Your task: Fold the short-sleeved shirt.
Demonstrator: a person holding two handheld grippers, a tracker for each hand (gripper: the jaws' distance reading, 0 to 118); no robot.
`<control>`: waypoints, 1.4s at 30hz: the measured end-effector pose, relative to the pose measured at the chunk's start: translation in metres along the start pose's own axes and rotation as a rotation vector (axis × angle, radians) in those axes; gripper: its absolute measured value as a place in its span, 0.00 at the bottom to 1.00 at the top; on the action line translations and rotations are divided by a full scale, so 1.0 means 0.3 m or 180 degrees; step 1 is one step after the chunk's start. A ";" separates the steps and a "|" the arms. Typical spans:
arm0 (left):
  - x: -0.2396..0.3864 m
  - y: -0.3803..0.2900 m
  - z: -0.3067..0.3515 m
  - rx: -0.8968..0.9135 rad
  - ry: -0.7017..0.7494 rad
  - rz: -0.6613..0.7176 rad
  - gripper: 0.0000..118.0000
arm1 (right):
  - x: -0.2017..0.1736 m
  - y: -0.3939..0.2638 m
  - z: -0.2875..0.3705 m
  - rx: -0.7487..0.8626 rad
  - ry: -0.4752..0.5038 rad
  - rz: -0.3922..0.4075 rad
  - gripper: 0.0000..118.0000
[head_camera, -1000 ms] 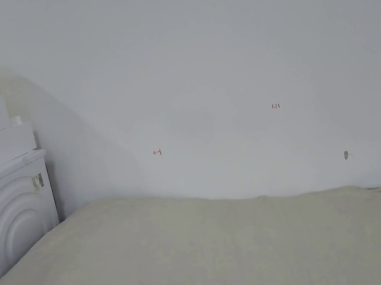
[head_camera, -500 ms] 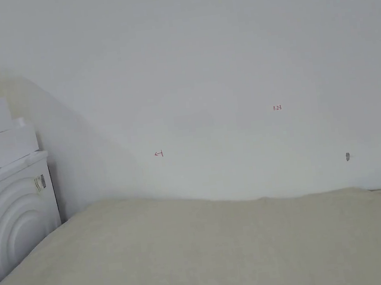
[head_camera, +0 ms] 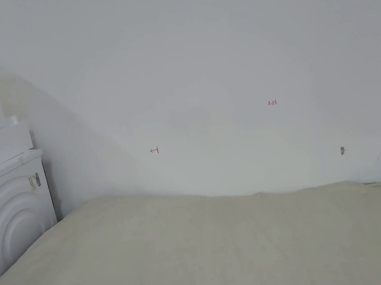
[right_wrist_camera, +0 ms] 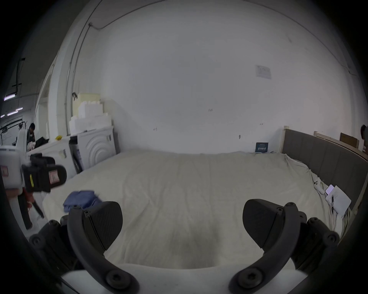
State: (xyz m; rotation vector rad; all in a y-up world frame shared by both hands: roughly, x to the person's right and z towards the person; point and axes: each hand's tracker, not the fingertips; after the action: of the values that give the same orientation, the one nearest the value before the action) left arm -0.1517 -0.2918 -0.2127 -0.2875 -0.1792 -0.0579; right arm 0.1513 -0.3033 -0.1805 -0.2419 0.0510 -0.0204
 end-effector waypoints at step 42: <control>0.041 -0.066 0.015 -0.0269 0.0051 0.0131 1.00 | -0.060 -0.018 -0.002 -0.0379 -0.0116 -0.0528 1.00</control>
State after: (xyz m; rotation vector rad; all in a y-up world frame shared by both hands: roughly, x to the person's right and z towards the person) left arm -0.1419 -0.3099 -0.2006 -0.3749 -0.1550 -0.0269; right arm 0.1333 -0.3084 -0.1790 -0.3651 -0.0043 -0.1785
